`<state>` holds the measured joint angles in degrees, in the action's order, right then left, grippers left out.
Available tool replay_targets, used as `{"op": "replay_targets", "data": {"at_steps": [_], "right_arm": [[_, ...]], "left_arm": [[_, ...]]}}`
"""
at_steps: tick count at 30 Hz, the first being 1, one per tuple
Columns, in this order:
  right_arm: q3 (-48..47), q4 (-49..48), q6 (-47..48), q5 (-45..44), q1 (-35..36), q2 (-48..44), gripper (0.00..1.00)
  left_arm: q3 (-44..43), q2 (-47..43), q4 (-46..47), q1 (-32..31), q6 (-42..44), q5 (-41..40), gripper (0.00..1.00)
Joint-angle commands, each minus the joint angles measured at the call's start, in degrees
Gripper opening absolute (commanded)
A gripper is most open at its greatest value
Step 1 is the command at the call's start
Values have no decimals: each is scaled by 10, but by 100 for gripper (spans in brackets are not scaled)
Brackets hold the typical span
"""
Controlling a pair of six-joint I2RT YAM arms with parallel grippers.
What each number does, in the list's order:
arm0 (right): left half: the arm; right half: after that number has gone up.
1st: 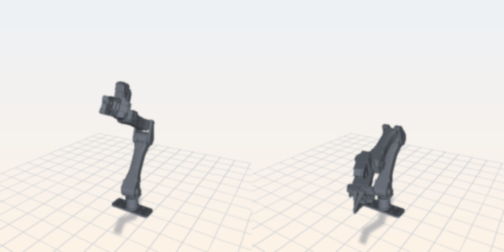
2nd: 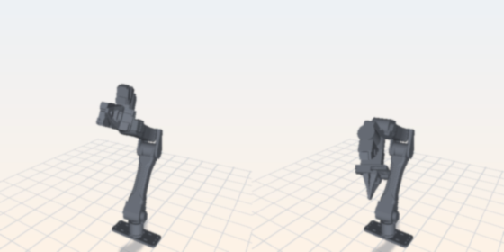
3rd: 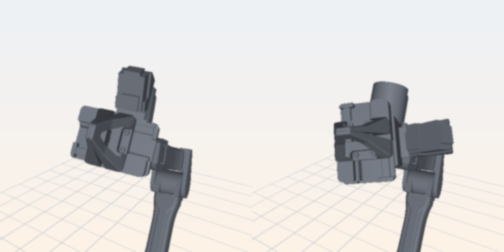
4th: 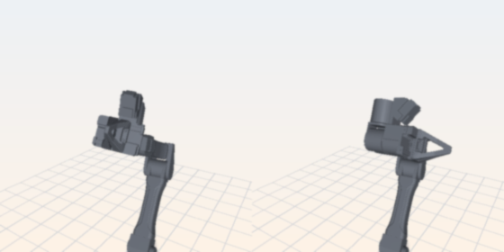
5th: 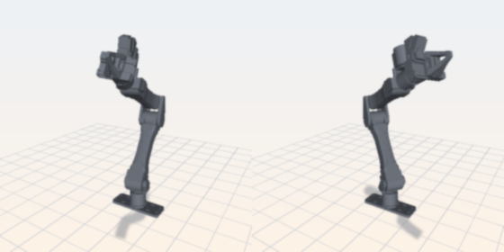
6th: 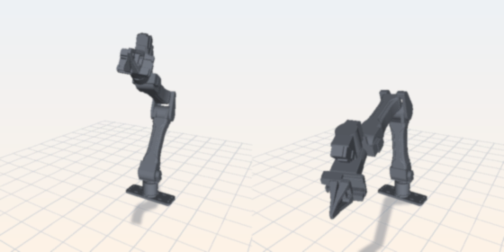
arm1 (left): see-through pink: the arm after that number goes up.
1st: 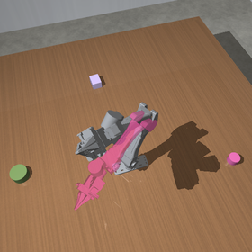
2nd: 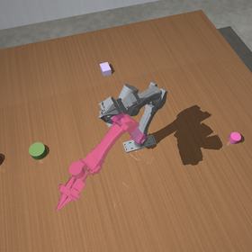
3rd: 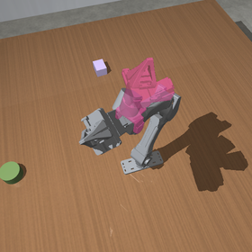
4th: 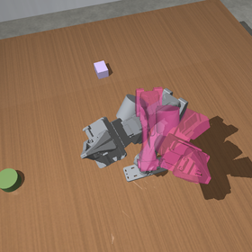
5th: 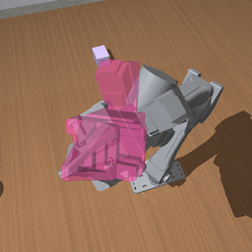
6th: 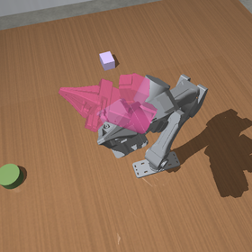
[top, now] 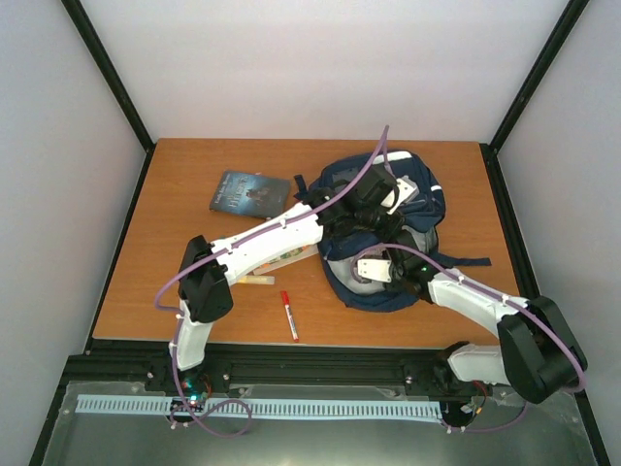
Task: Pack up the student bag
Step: Place the book in the student bag.
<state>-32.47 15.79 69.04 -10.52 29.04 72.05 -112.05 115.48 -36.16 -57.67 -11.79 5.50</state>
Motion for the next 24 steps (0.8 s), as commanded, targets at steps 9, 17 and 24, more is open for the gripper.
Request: {"op": "replay_targets", "data": {"at_steps": [9,17,24], "right_arm": [[-25,103,0,59,10,-82,55],[53,67,-6,28,10,-137,59],[15,129,-114,93,9,-203,56]], "left_arm": [[-46,12,-30,-17,10,26,1],[-47,9,-36,-17,13,22,1],[-49,5,-35,-17,11,0,1]]}}
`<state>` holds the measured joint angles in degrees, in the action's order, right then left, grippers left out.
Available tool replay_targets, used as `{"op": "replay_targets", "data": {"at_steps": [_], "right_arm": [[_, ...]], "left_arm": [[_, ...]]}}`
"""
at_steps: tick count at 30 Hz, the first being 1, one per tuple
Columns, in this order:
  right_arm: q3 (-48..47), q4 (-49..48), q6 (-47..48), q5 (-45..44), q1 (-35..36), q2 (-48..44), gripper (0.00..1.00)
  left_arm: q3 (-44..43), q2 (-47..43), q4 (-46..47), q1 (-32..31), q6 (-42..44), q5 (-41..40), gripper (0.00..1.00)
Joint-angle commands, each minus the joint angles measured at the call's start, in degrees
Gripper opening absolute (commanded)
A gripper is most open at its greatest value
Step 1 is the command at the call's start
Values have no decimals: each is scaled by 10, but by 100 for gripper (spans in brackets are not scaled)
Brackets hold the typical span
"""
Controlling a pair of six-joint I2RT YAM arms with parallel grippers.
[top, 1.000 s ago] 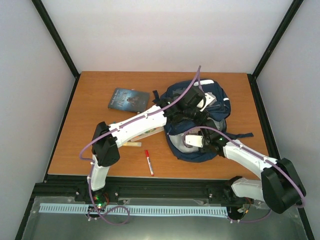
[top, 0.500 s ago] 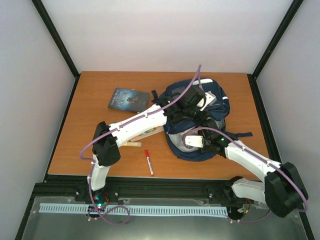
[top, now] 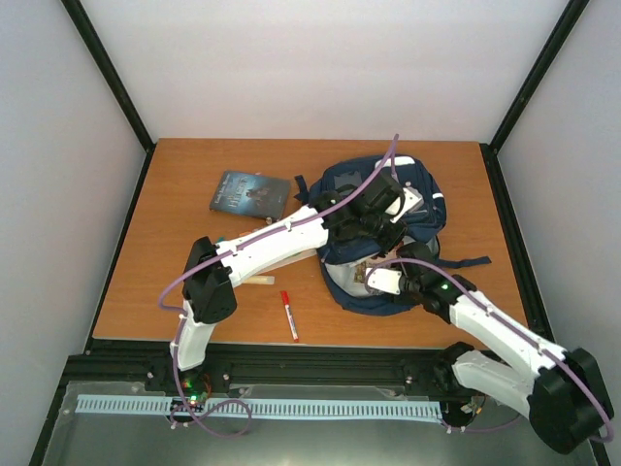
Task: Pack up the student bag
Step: Place the book in the student bag.
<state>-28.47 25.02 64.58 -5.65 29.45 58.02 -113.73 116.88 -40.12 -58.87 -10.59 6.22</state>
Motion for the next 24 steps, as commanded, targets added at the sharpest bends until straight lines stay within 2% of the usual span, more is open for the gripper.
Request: {"op": "replay_targets", "data": {"at_steps": [1,6,12,16,19,21,24], "right_arm": [[-27,54,-79,53,5,-88,56],[-52,131,-138,88,-21,-193,53],[-84,157,-184,185,-142,-226,48],[-141,178,-225,299,-279,-177,47],[-200,219,-258,412,-383,-105,46],[-240,249,-276,479,-440,-46,46],[-275,273,-304,531,-504,25,47]], "left_arm": [[-31,-9,7,-5,-7,-26,1],[-26,-8,36,0,-37,-99,1],[-3,-21,100,12,-85,-119,1],[-5,-21,106,16,-90,-119,1],[0,-24,106,18,-97,-128,1],[11,-28,113,20,-102,-133,1],[26,-34,129,24,-113,-134,1]]}}
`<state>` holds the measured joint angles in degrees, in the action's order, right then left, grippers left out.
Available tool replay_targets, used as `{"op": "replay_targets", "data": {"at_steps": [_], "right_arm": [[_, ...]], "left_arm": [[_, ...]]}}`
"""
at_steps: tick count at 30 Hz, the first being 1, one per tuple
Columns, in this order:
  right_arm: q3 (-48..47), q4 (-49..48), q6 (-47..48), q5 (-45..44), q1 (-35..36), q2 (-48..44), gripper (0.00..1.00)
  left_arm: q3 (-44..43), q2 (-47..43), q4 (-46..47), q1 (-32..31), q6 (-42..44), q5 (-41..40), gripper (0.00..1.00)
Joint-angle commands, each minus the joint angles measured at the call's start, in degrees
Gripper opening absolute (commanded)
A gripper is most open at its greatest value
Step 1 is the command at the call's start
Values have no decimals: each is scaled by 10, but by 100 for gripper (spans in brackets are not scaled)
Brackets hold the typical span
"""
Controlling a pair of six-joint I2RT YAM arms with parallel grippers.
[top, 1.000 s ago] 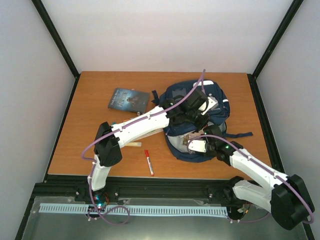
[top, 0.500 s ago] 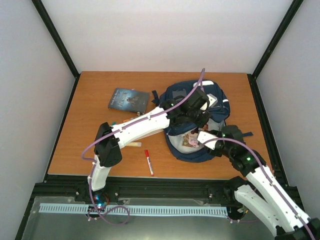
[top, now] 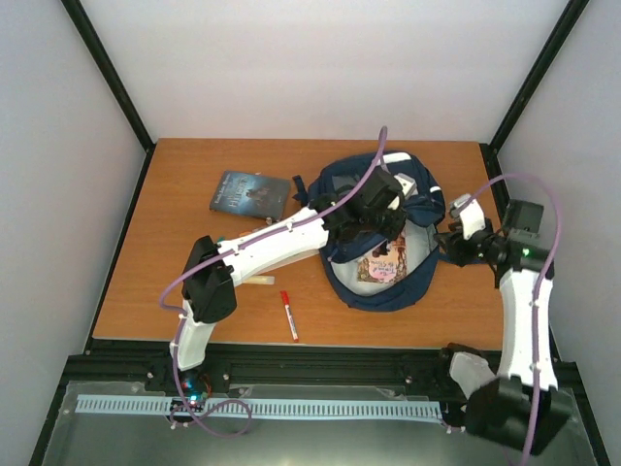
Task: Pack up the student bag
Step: Place the book in the student bag.
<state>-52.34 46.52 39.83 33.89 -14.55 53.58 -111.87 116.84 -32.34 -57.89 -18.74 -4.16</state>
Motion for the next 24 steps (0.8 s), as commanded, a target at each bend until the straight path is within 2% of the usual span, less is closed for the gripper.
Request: {"op": "replay_targets", "data": {"at_steps": [1,9,18,24], "right_arm": [[-45,67,-68,147,-80,97,48],[-86,159,-76,224,-99,273,53],[-89,152,-94,209,-81,407,51],[-81,88,-145,171,-42,448,51]], "left_arm": [[11,-35,64,15,-35,-30,1],[9,-28,84,18,-47,-11,1],[-9,-22,91,18,-56,-17,1],[-37,-3,91,18,-67,0,1]]}}
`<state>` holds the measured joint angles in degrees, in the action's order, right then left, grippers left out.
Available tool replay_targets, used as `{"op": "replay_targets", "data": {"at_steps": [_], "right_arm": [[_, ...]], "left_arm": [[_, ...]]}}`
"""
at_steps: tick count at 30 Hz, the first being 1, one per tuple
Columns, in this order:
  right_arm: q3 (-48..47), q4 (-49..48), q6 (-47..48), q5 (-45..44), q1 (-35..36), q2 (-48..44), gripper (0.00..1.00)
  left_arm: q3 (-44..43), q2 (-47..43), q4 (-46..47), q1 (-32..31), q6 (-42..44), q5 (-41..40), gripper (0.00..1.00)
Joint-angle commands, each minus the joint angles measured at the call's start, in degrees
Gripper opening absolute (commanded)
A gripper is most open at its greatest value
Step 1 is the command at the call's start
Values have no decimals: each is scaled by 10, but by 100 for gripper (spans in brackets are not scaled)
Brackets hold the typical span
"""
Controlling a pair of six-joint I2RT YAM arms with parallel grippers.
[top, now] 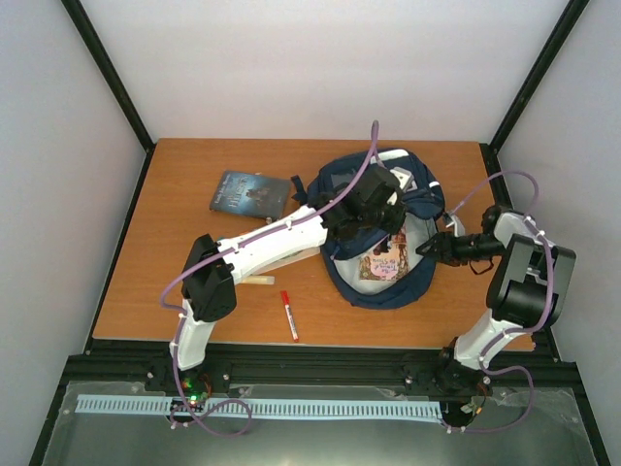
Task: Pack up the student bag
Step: Place the book in the student bag.
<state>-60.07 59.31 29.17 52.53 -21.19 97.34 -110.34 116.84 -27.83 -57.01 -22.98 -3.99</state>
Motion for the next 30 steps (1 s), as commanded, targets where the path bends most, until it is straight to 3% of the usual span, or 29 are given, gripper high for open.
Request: {"op": "replay_targets", "data": {"at_steps": [1,14,19,27,30], "right_arm": [[-7,-45,-43,-17,31,15,51],[-30,-92,-114,-91,106,104,56],[-32,-91,-111,-56,119,144,56],[-57,-23,-33,123,120,191,46],[-60,-27,-43,123,126,190,45]], "left_arm": [[-55,1,47,9,-25,1,1],[-67,12,44,9,-24,18,1],[-66,17,43,9,-24,21,1],[-64,18,44,10,-29,29,1],[-64,19,42,9,-30,35,1]]}}
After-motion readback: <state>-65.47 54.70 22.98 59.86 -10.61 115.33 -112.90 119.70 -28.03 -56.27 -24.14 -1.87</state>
